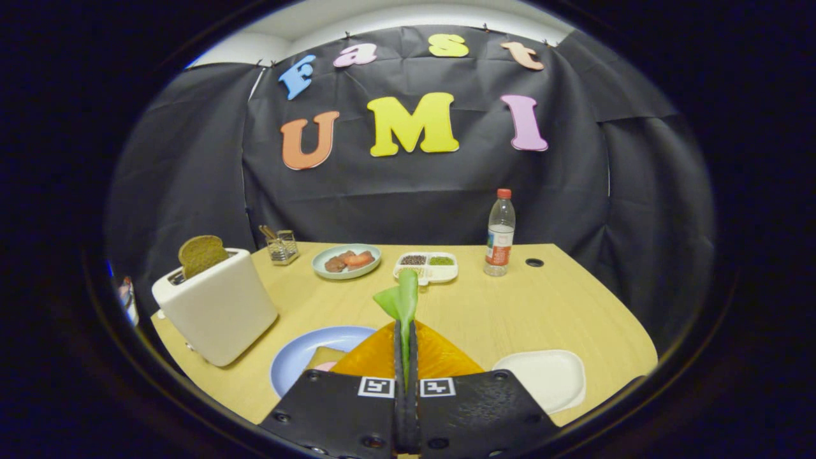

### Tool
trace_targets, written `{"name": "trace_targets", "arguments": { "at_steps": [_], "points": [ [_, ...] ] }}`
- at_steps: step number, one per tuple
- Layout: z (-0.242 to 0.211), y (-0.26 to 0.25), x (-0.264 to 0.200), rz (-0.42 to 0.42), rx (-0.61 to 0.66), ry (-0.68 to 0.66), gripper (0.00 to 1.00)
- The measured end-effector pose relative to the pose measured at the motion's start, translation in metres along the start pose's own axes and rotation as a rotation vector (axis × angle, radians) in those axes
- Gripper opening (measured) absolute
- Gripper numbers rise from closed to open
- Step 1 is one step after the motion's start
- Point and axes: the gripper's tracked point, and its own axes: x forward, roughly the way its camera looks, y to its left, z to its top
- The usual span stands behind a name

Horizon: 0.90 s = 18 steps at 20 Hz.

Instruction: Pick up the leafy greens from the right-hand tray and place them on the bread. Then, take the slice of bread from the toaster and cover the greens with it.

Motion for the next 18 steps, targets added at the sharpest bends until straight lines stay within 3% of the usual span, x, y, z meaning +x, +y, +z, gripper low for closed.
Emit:
{"name": "trace_targets", "arguments": {
  "at_steps": [4,11,16,18],
  "points": [
    [-0.018,0.032,0.017,-0.007,-0.039,0.020,0.00],
    [-0.035,0.073,0.026,0.051,0.065,0.057,0.02],
    [-0.040,0.093,0.026,0.101,0.118,0.067,0.27],
    [-0.036,0.095,0.023,0.107,0.115,0.055,0.43]
  ]
}}
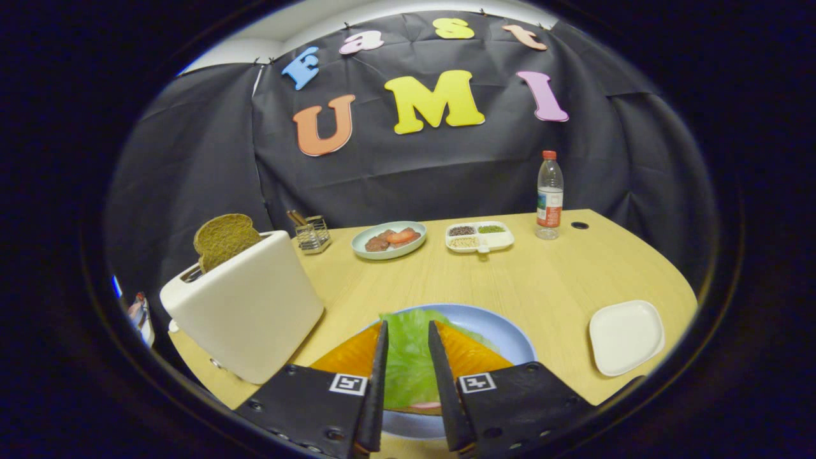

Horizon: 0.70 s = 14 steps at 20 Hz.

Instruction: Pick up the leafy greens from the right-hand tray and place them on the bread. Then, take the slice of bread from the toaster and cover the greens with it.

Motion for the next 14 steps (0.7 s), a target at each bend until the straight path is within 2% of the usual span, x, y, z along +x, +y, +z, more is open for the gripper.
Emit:
{"name": "trace_targets", "arguments": {
  "at_steps": [5,7,9,14],
  "points": [
    [0.023,0.003,-0.020,-0.040,-0.048,-0.105,0.84],
    [0.040,0.005,-0.034,-0.068,-0.051,-0.170,0.92],
    [0.060,0.014,-0.049,-0.087,-0.038,-0.237,0.96],
    [0.108,0.071,-0.076,-0.087,-0.026,-0.342,0.96]
  ]
}}
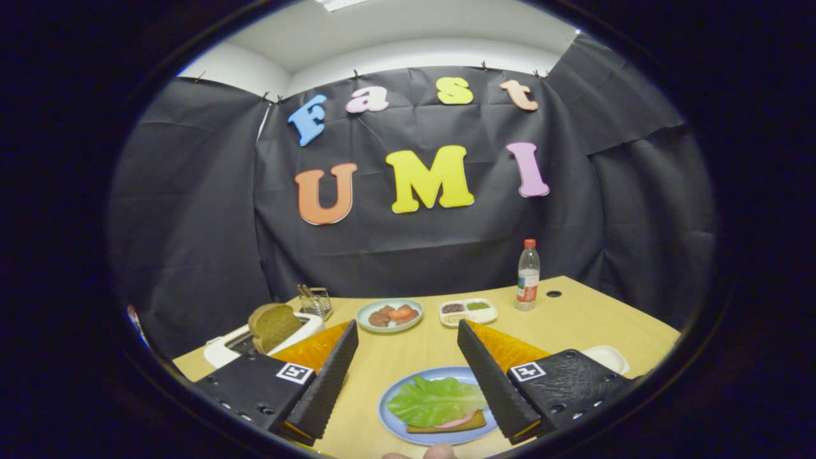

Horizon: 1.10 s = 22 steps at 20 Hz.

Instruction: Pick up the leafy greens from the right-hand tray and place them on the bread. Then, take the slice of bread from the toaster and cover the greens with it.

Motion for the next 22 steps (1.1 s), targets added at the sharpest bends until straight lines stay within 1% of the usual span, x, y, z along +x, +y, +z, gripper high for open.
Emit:
{"name": "trace_targets", "arguments": {
  "at_steps": [2,6,9,12,14,16,18,22],
  "points": [
    [0.009,0.035,0.003,0.033,-0.017,-0.012,0.96],
    [-0.002,0.100,0.015,0.100,-0.024,0.031,0.96],
    [-0.014,0.130,0.030,0.095,-0.041,0.064,0.96],
    [-0.035,0.145,0.047,0.063,-0.031,0.128,0.96],
    [-0.047,0.156,0.058,0.062,-0.030,0.174,0.96],
    [-0.055,0.162,0.066,0.058,-0.052,0.206,0.90],
    [-0.062,0.165,0.071,0.051,-0.078,0.232,0.80],
    [-0.068,0.162,0.079,0.028,-0.082,0.255,0.43]
  ]
}}
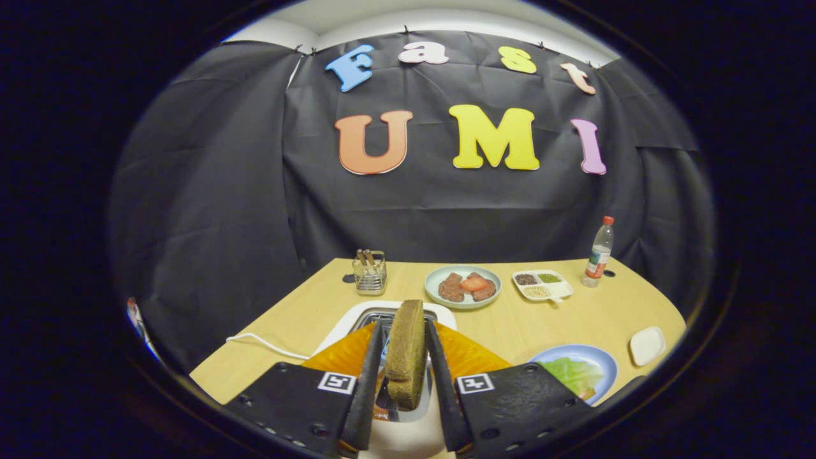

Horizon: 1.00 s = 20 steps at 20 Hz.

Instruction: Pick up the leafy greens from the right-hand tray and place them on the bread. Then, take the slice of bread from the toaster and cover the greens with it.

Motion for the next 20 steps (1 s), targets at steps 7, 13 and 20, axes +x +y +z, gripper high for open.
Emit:
{"name": "trace_targets", "arguments": {
  "at_steps": [7,13,20],
  "points": [
    [0.006,0.004,-0.004,0.057,0.014,0.010,0.04],
    [0.039,-0.007,-0.025,0.090,0.060,-0.053,0.02],
    [0.091,-0.027,-0.073,0.137,0.139,-0.178,0.02]
  ]
}}
